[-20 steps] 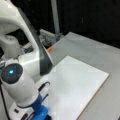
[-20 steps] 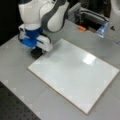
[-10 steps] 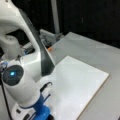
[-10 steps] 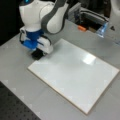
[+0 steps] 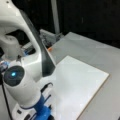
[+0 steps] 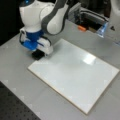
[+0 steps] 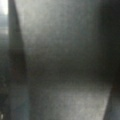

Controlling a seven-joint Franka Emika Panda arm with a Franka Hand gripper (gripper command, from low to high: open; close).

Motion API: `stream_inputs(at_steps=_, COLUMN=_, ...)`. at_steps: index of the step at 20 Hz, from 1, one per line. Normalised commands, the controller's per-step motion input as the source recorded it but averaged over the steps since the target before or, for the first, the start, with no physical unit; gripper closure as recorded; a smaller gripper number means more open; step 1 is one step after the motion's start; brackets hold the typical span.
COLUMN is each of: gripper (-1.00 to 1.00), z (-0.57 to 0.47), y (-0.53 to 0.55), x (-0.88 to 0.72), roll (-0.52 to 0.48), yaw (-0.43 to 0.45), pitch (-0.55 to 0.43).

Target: Erasing curve lines

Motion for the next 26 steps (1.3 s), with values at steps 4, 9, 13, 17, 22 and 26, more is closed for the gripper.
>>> stream_inputs(at_steps=4, gripper=-1.0, z=0.17, y=-0.22, x=0.03, roll=0.117, yaw=0.035, pitch=0.041)
stream_inputs(at_steps=9, gripper=-1.0, z=0.31, y=-0.1, x=-0.09, roll=0.06, yaw=-0.008, pitch=0.116)
stream_inputs(at_steps=13, gripper=-1.0, z=0.35, y=0.05, x=-0.12, roll=-0.023, yaw=-0.007, pitch=0.101)
stream_inputs(at_steps=17, gripper=-1.0, z=0.32, y=0.2, x=-0.14, roll=-0.11, yaw=0.02, pitch=0.123)
stream_inputs(at_steps=22, gripper=-1.0, z=0.13, y=0.31, x=-0.16, roll=-0.095, yaw=0.008, pitch=-0.007)
stream_inputs(at_steps=26, gripper=-1.0, z=0.02, y=0.4, x=-0.24, roll=-0.13, yaw=-0.031, pitch=0.002)
